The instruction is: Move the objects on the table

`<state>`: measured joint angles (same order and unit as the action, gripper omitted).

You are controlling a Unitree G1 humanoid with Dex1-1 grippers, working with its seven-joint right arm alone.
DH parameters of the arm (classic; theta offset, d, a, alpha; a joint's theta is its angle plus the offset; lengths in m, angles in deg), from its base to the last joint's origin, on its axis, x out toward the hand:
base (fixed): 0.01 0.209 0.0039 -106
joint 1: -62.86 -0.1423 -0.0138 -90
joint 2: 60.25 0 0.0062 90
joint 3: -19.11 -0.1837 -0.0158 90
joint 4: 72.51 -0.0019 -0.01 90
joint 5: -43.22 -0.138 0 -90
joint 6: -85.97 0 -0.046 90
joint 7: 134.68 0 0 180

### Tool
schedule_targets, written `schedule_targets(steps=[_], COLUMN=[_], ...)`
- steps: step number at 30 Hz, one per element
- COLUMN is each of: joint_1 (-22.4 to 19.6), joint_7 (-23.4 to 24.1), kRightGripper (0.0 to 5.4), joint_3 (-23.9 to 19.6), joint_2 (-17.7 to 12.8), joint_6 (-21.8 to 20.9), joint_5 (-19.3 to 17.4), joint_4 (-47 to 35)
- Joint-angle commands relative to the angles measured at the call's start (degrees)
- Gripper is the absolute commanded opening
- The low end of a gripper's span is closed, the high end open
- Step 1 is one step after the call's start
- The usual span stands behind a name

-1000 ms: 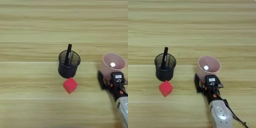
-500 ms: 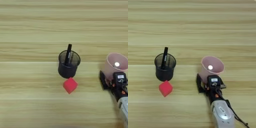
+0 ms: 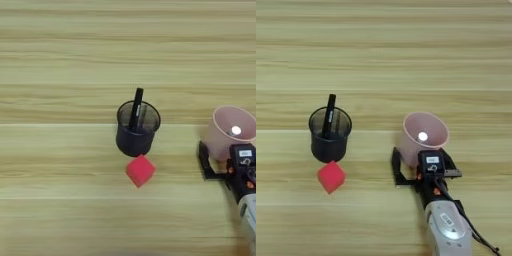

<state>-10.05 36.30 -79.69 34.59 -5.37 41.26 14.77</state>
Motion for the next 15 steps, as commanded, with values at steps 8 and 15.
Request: schedule_targets(steps=[8, 15], joint_1=[5.75, 9.53], joint_7=[-0.94, -2.43], kRightGripper=[5.38, 5.38], joint_3=[2.52, 3.56], joint_2=[-0.72, -1.01], joint_6=[4.89, 8.26], joint_5=[1.17, 0.04], joint_4=[-3.18, -6.97])
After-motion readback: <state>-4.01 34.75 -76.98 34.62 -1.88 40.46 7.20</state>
